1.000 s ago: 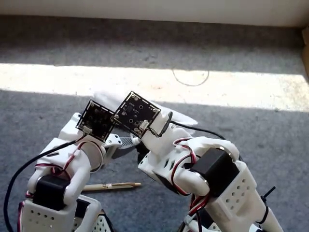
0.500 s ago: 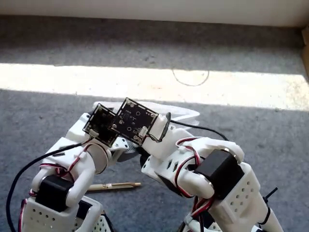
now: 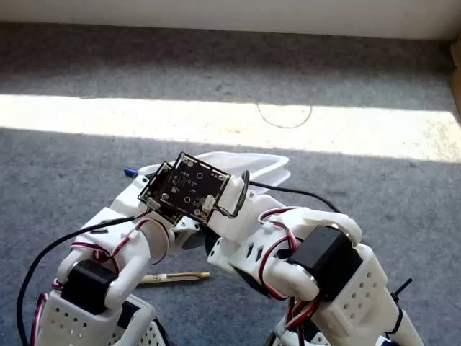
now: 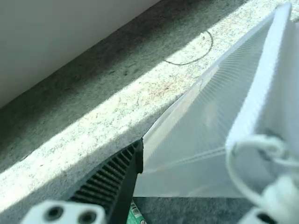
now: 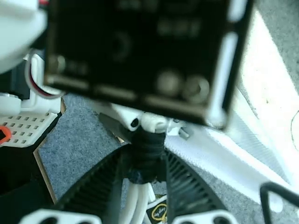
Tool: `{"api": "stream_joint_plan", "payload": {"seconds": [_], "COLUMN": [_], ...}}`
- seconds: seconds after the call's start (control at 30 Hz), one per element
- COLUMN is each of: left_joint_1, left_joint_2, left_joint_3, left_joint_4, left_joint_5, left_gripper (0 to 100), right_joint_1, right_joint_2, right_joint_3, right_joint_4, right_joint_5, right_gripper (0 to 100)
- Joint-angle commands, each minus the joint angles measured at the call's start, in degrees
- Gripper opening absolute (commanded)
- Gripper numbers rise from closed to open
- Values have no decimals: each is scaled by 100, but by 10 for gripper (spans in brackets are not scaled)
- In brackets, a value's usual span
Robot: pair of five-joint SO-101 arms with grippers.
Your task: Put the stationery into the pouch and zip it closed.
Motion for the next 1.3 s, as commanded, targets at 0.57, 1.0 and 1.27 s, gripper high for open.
{"api": "stream_joint_plan", "payload": {"seconds": [0.57, 1.0, 1.27], "left_joint_1": [-92, -919, -971], "left_joint_2": [-4, -4, -4], "left_joint_3": [-22, -22, -13], "left_joint_4": [-413, -387, -378], "left_joint_5": [70, 79, 316], "left_gripper": [5, 6, 6], "right_joint_1": [549, 1552, 2844], "right_joint_2": [-145, -1077, -1103], "right_joint_3": [-330, -321, 75], "right_joint_4": [-268, -743, -1859], "right_joint_5": [-281, -985, -1468], "right_gripper": [6, 6, 6]}}
